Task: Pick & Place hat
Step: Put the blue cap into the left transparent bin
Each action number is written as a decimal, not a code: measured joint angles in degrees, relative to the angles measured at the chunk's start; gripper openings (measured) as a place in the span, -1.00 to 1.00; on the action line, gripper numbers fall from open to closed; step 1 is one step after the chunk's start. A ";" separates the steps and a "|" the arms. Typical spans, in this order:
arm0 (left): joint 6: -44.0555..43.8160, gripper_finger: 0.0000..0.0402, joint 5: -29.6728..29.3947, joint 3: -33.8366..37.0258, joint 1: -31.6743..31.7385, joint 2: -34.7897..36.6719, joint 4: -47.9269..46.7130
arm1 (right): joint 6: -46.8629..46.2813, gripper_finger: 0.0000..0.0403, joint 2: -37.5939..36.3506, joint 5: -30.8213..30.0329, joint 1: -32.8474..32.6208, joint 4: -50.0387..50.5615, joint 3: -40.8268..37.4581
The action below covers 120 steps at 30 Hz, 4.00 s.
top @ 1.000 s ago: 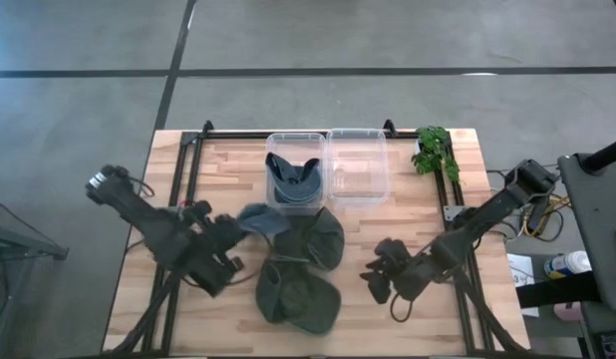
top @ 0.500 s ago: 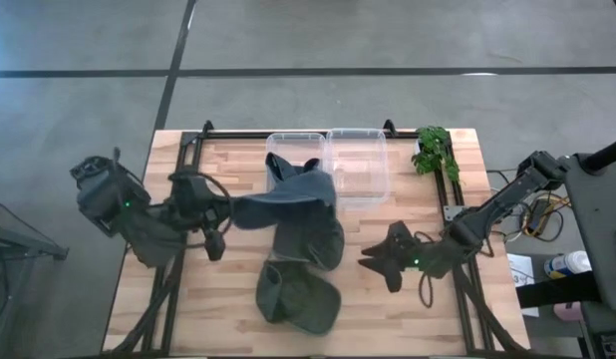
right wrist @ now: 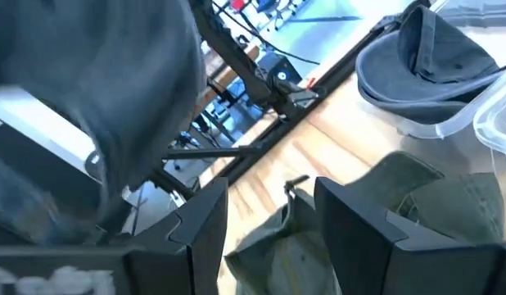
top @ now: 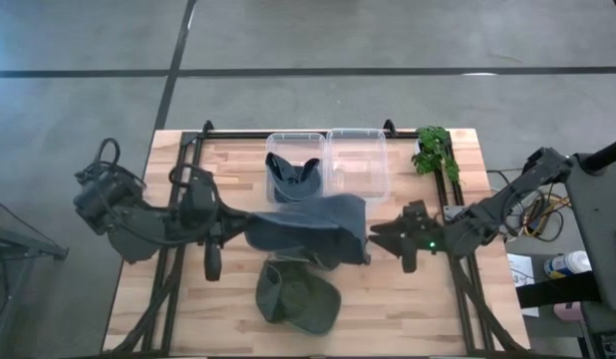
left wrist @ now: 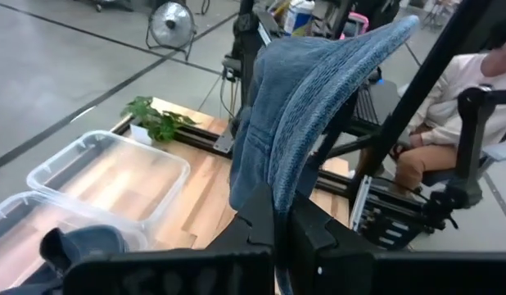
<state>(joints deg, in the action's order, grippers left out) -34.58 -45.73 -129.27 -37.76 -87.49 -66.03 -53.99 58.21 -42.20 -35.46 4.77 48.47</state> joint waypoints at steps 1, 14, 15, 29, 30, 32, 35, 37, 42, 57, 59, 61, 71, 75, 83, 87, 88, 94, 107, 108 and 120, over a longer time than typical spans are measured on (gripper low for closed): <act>-0.20 -0.97 0.23 0.20 0.00 -0.11 -0.01 | -0.40 -0.13 -0.50 0.01 0.00 0.03 0.00; -3.80 -0.97 -0.24 4.26 1.74 -2.30 0.20 | 2.75 -0.29 6.03 0.64 0.02 -0.71 8.15; -4.10 -0.97 -0.22 4.45 2.08 -2.56 0.28 | 3.76 -0.30 7.35 0.64 0.02 -0.71 9.50; -11.46 -0.97 -15.97 7.65 3.98 -2.37 -7.06 | -8.74 -0.56 13.24 -4.32 -1.07 39.24 30.79; -11.62 -0.97 -16.20 7.65 4.25 -2.37 -7.49 | -9.57 -0.59 13.60 -4.32 -1.07 39.75 31.01; -12.04 -0.97 -16.18 7.65 4.98 -2.37 -7.48 | -10.32 -0.66 14.22 -3.73 -1.01 38.96 30.98; -12.38 -0.97 -13.67 7.66 6.47 -2.40 -6.98 | -7.50 -0.76 15.93 -2.57 0.28 33.23 30.89; -12.85 -0.97 -11.22 7.83 7.46 -2.78 -5.98 | -4.71 -0.83 16.91 -2.59 1.66 28.72 30.88; -12.46 -0.97 -5.90 8.95 9.06 -3.57 -1.70 | 2.73 -0.95 18.90 -2.92 7.16 19.34 30.88; -10.06 -0.97 2.10 10.42 9.66 -3.49 8.30 | 9.20 -0.96 21.45 -1.01 19.84 16.66 30.71; -10.06 -0.97 1.65 10.39 9.70 -3.49 9.54 | 9.60 -0.96 21.85 -4.46 19.98 17.88 30.73; -9.89 -0.95 0.86 9.99 9.68 -3.46 9.70 | 10.36 -0.96 22.41 -5.97 20.15 18.70 30.73; -6.78 -0.98 -2.78 9.31 11.10 -3.21 6.32 | 21.45 -0.96 21.14 -7.93 18.44 15.65 30.82; -7.57 -0.98 -5.21 9.31 13.97 -3.05 -1.37 | 27.35 -0.96 17.92 -0.96 15.28 12.65 32.16; -4.78 -0.98 -5.91 9.16 18.28 -1.77 -3.61 | 18.77 -0.96 11.76 -4.01 10.13 27.61 31.92; -4.72 -0.98 -4.41 8.61 18.29 -0.89 -3.90 | 2.04 -0.96 9.81 -15.08 10.28 46.33 31.91; -4.98 -0.98 -3.69 8.42 18.12 -0.40 -3.71 | -2.12 -0.96 9.64 -16.03 11.37 50.58 31.87; -2.26 -0.98 3.04 8.02 18.10 2.48 3.56 | -11.93 -0.96 8.61 -14.33 19.92 60.59 29.46; 5.21 -0.98 4.76 9.41 19.79 4.51 3.84 | 19.40 -0.96 14.63 16.26 36.24 11.09 24.45; 5.17 -0.98 4.78 9.85 20.09 4.49 3.93 | 19.65 -0.96 15.51 18.11 37.11 10.48 25.22; 1.54 -0.97 4.34 21.78 27.48 4.20 8.56 | 24.87 -0.96 25.34 42.09 45.35 10.65 34.31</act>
<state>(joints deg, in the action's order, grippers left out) -33.04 -41.40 -107.49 -10.28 -83.30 -57.46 -29.12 83.55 -0.12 9.88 15.41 82.78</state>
